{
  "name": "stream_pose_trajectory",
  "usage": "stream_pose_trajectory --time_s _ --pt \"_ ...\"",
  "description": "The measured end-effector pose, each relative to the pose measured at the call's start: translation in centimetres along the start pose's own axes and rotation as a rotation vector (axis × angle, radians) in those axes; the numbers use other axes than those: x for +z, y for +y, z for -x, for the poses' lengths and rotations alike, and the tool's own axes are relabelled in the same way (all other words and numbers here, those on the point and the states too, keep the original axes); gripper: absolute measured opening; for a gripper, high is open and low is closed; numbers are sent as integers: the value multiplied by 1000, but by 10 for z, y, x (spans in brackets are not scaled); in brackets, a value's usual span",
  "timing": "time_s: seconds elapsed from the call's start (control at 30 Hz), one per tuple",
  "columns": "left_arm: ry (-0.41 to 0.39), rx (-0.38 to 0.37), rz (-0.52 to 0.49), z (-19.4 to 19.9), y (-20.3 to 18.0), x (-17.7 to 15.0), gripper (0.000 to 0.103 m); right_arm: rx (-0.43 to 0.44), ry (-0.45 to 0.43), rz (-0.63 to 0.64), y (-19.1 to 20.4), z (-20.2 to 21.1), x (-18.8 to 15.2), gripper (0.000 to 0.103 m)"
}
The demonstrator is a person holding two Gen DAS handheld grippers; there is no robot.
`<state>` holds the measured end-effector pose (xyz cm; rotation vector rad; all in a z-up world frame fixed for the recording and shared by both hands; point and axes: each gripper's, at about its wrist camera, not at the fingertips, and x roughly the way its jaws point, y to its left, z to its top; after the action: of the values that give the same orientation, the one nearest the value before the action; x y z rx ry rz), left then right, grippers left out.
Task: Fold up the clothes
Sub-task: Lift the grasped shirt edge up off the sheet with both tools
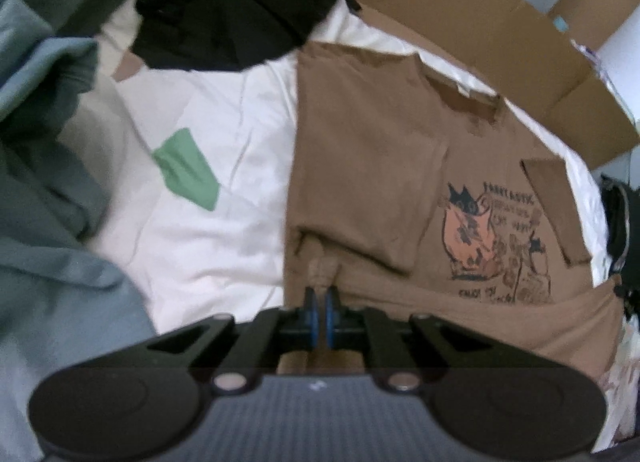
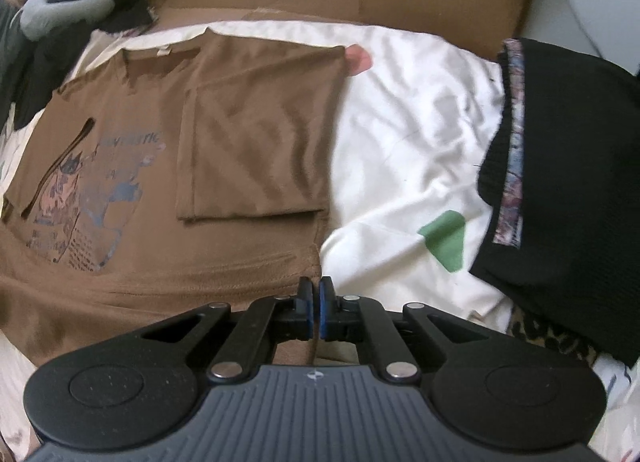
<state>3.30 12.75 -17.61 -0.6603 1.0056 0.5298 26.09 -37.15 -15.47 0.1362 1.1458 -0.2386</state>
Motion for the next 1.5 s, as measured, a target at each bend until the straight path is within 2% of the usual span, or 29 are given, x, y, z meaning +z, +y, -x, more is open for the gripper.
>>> stream_pose_trajectory --time_s 0.2,0.57,0.73,0.93,1.07,1.5 --pt "-55 -9 36 21 7 6 3 -3 -55 -30 0 19 9 0" --pt "-147 -46 22 45 -4 37 3 -11 -110 -39 1 52 41 0" --pt "-157 -38 -19 57 -11 52 3 -19 -139 -33 3 73 56 0" --pt "-206 -44 -50 76 -24 81 3 -18 -201 -56 6 93 73 0" --pt "-212 -39 -83 83 -32 94 3 -27 -222 -77 3 98 80 0" --pt "-246 -32 -76 79 -41 130 3 -32 -283 -97 0 94 123 0"
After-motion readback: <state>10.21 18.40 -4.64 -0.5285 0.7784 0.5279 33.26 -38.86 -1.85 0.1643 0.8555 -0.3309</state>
